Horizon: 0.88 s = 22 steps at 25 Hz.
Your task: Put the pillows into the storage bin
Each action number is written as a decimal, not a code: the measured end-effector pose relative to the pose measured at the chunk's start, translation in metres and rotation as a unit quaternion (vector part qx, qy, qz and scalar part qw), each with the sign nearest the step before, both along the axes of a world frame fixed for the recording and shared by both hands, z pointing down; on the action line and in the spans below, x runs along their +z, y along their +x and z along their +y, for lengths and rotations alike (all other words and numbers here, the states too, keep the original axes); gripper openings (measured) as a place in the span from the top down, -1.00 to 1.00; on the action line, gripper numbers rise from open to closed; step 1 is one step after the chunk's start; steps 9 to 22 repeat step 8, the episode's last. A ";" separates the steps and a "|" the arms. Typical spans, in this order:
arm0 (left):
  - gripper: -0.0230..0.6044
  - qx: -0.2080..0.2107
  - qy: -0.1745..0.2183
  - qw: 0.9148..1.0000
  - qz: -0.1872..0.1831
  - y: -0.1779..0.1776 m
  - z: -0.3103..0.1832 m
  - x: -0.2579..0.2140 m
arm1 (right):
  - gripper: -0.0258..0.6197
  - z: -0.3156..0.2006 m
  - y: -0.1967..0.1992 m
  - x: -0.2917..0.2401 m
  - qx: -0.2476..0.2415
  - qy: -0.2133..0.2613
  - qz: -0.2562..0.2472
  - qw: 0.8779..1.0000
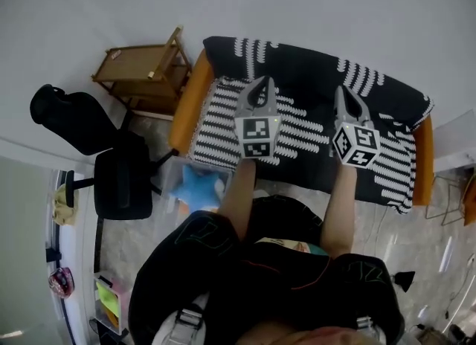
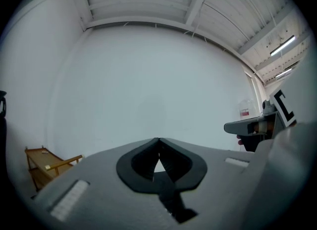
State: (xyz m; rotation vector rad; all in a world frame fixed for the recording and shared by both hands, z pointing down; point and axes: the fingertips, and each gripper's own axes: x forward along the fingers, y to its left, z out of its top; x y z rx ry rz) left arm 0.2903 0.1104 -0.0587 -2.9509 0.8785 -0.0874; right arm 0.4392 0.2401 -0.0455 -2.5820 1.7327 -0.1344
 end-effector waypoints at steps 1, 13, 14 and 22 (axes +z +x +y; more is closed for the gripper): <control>0.89 0.002 0.000 1.000 0.000 0.003 0.000 0.000 | 0.91 0.001 0.002 0.000 0.004 -0.006 0.008 1.000; 0.89 0.011 -0.001 1.000 0.007 0.016 -0.008 0.001 | 0.91 0.003 0.017 -0.001 0.033 -0.025 0.041 0.998; 0.89 0.011 -0.001 1.000 0.007 0.016 -0.008 0.001 | 0.91 0.003 0.017 -0.001 0.033 -0.025 0.041 0.998; 0.89 0.011 -0.001 1.000 0.007 0.016 -0.008 0.001 | 0.91 0.003 0.017 -0.001 0.033 -0.025 0.041 0.998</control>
